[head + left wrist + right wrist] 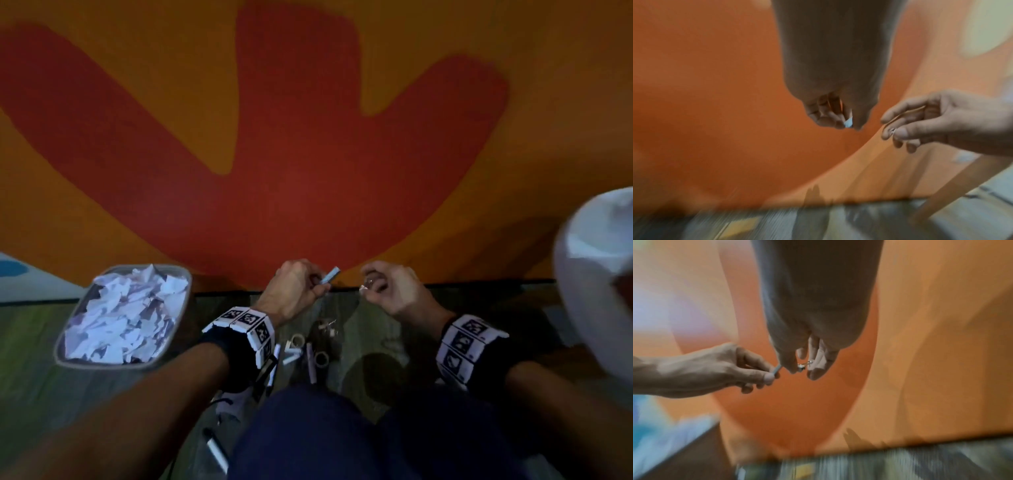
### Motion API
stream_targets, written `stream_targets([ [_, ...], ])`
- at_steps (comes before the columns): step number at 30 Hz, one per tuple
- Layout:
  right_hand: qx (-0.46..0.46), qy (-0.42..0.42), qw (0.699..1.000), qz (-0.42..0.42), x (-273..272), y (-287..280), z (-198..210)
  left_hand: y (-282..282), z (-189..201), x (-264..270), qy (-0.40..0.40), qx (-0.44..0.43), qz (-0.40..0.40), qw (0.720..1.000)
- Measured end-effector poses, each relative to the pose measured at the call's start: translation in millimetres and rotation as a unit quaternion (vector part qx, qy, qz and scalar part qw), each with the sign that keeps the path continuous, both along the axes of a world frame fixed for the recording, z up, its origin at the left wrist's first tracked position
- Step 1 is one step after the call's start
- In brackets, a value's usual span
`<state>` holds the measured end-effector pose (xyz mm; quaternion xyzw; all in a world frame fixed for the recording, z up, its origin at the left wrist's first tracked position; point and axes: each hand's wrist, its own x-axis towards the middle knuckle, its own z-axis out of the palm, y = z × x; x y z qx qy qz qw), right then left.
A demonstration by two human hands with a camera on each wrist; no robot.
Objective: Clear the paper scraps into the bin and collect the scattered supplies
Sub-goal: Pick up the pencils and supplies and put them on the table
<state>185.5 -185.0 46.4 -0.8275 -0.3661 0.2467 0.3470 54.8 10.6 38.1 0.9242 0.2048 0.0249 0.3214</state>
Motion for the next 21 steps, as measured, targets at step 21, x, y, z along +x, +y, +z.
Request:
stream_targets([
  [21,0.025,-0.263,0.922,-0.283,-0.9,-296.1,282.0,-271.1,296.6,119.0,-0.111,0.118,-0.335,0.928],
])
